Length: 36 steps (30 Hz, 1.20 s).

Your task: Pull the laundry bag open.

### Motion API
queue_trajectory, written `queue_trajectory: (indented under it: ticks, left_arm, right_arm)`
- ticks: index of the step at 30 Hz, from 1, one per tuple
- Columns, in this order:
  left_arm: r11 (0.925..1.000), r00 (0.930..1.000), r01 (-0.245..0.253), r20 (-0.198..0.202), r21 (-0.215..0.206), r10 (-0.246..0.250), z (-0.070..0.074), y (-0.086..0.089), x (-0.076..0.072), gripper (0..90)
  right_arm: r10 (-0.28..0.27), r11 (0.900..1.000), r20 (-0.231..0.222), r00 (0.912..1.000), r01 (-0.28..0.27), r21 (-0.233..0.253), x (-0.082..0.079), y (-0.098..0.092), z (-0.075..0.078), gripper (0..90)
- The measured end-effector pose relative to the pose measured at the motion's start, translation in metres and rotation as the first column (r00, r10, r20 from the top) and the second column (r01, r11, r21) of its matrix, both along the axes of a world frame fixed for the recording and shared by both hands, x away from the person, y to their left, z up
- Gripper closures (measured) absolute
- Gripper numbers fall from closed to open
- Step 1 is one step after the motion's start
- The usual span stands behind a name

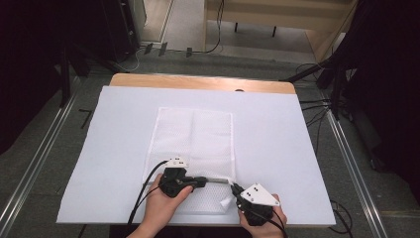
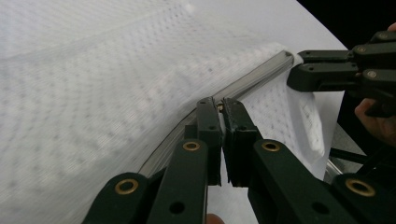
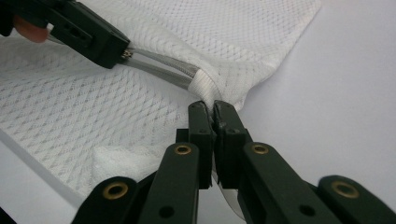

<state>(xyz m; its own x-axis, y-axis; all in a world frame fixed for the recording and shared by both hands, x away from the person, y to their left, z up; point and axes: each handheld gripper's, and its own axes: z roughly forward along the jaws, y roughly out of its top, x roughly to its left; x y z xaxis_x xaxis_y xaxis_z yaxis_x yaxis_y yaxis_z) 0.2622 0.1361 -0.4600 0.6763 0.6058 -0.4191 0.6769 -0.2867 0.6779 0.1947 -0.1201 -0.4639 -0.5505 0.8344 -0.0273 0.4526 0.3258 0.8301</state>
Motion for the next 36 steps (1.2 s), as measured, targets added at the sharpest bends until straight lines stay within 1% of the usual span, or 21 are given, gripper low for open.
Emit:
queue_trajectory:
  ticks: [3, 4, 9, 11, 12, 13, 14, 15, 16, 17, 18, 19, 21, 23, 26, 27, 28, 29, 32, 33, 36]
  left_arm:
    - [0.9999, 0.9999, -0.015, 0.001, -0.003, 0.015, 0.0, 0.012, -0.001, 86.9]
    - [0.9999, 0.9999, -0.015, 0.001, -0.003, 0.015, 0.0, 0.012, -0.001, 86.9]
    - [0.9996, 0.9997, -0.026, -0.002, -0.008, 0.026, -0.001, 0.027, -0.002, 86.9]
    - [0.9993, 0.9994, -0.036, -0.004, -0.006, 0.036, -0.001, 0.037, -0.002, 86.9]
    - [0.9993, 0.9994, -0.036, -0.004, -0.006, 0.036, -0.001, 0.037, -0.002, 86.9]
    - [0.9986, 0.9986, -0.053, -0.003, -0.007, 0.053, -0.001, 0.044, -0.003, 86.9]
    - [0.9986, 0.9986, -0.053, -0.003, -0.007, 0.053, -0.001, 0.044, -0.003, 87.0]
    - [0.9981, 0.9982, -0.061, -0.003, -0.01, 0.061, -0.001, 0.053, -0.002, 87.0]
    - [0.9981, 0.9982, -0.061, -0.003, -0.01, 0.061, -0.001, 0.053, -0.002, 87.0]
    - [0.9975, 0.9979, -0.063, -0.017, -0.034, 0.062, -0.003, 0.061, -0.002, 86.9]
    - [0.9975, 0.9979, -0.063, -0.017, -0.034, 0.062, -0.003, 0.061, -0.002, 87.0]
    - [0.9973, 0.9977, -0.067, -0.013, -0.029, 0.067, -0.003, 0.067, -0.003, 86.9]
    - [0.9973, 0.9976, -0.069, -0.012, -0.028, 0.068, -0.003, 0.069, -0.004, 87.0]
    - [0.9968, 0.9969, -0.078, 0.002, -0.016, 0.078, 0.0, 0.076, -0.006, 87.0]
    - [0.9963, 0.9965, -0.082, 0.009, -0.024, 0.083, 0.001, 0.081, -0.006, 87.0]
    - [0.9947, 0.9948, -0.1, 0.014, -0.024, 0.101, 0.003, 0.088, -0.007, 87.0]
    - [0.9947, 0.9948, -0.1, 0.014, -0.024, 0.101, 0.003, 0.088, -0.007, 87.0]
    - [0.9932, 0.9935, -0.113, 0.015, -0.029, 0.113, 0.004, 0.095, -0.008, 87.0]
    - [0.9923, 0.9926, -0.12, 0.015, -0.03, 0.12, 0.003, 0.101, -0.008, 87.0]
    - [0.9917, 0.992, -0.125, 0.014, -0.03, 0.125, 0.003, 0.106, -0.009, 87.0]
    - [0.9906, 0.991, -0.133, 0.012, -0.032, 0.133, 0.003, 0.111, -0.011, 86.9]
  right_arm:
    - [-0.001, 1.0, 0.005, 1.0, 0.001, -0.001, 0.001, -0.001, 0.001, 88.3]
    - [-0.001, 1.0, 0.005, 1.0, 0.001, -0.001, 0.001, -0.001, 0.001, 88.3]
    - [-0.004, 1.0, 0.0, 1.0, 0.004, 0.003, 0.003, -0.003, 0.0, 88.3]
    - [-0.005, 1.0, 0.005, 1.0, 0.005, -0.003, 0.004, -0.003, 0.0, 88.3]
    - [-0.005, 1.0, 0.005, 1.0, 0.005, -0.003, 0.004, -0.003, 0.0, 88.3]
    - [-0.006, 1.0, 0.005, 1.0, 0.006, -0.004, 0.004, -0.004, 0.001, 88.3]
    - [-0.006, 1.0, 0.005, 1.0, 0.006, -0.004, 0.004, -0.004, 0.001, 88.3]
    - [-0.019, 1.0, 0.005, 0.9998, 0.019, -0.005, 0.004, -0.005, 0.001, 88.3]
    - [-0.019, 1.0, 0.005, 0.9998, 0.019, -0.005, 0.004, -0.005, 0.001, 88.3]
    - [-0.019, 1.0, 0.0, 0.9998, 0.019, 0.007, 0.005, -0.008, 0.001, 88.3]
    - [-0.021, 1.0, -0.002, 0.9998, 0.021, 0.007, 0.006, -0.009, 0.001, 88.3]
    - [-0.02, 1.0, -0.004, 0.9998, 0.02, 0.007, 0.006, -0.009, 0.0, 88.3]
    - [-0.02, 1.0, -0.006, 0.9998, 0.02, 0.006, 0.006, -0.009, 0.0, 88.3]
    - [-0.016, 1.0, -0.001, 0.9999, 0.016, 0.005, 0.006, -0.008, 0.001, 88.3]
    - [-0.018, 1.0, 0.002, 0.9998, 0.018, 0.005, 0.006, -0.009, 0.001, 88.3]
    - [-0.022, 1.0, -0.001, 0.9997, 0.022, 0.006, 0.006, -0.01, 0.001, 88.3]
    - [-0.022, 1.0, -0.001, 0.9997, 0.022, 0.006, 0.006, -0.01, 0.001, 88.3]
    - [-0.024, 1.0, -0.001, 0.9997, 0.024, 0.008, 0.006, -0.011, 0.001, 88.3]
    - [-0.025, 1.0, 0.0, 0.9997, 0.025, 0.008, 0.007, -0.012, 0.001, 88.3]
    - [-0.027, 1.0, 0.0, 0.9996, 0.027, 0.01, 0.007, -0.012, 0.001, 88.3]
    - [-0.027, 1.0, 0.0, 0.9996, 0.027, 0.01, 0.008, -0.013, 0.001, 88.3]
